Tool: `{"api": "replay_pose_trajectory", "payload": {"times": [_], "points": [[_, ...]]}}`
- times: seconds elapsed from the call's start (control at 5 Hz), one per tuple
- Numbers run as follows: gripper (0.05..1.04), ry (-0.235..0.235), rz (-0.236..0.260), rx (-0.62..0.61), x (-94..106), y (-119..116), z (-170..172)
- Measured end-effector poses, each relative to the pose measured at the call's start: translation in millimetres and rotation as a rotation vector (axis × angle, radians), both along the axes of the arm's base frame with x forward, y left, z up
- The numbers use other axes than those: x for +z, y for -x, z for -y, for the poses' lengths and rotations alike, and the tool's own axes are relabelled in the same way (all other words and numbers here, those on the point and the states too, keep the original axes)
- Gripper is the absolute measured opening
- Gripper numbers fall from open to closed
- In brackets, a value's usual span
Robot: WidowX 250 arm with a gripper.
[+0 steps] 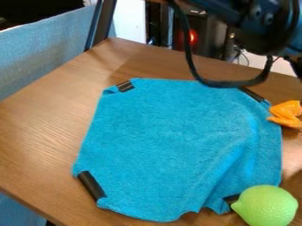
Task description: Moved the blue block to the right edge of the table
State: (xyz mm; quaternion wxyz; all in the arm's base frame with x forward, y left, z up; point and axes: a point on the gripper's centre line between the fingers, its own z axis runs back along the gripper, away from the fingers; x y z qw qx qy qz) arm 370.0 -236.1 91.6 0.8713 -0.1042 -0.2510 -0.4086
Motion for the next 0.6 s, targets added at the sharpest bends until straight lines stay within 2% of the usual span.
{"api": "replay_pose_trajectory", "payload": {"times": [0.2,0.4,0.6], "points": [[0.952,0.002,-0.007,0.010,-0.3,-1,-2],[1.003,0.028,-0.009,0.031,8.8,-3,-10],[1.001,0.064,0.026,0.010,44.3,10,-22]]}}
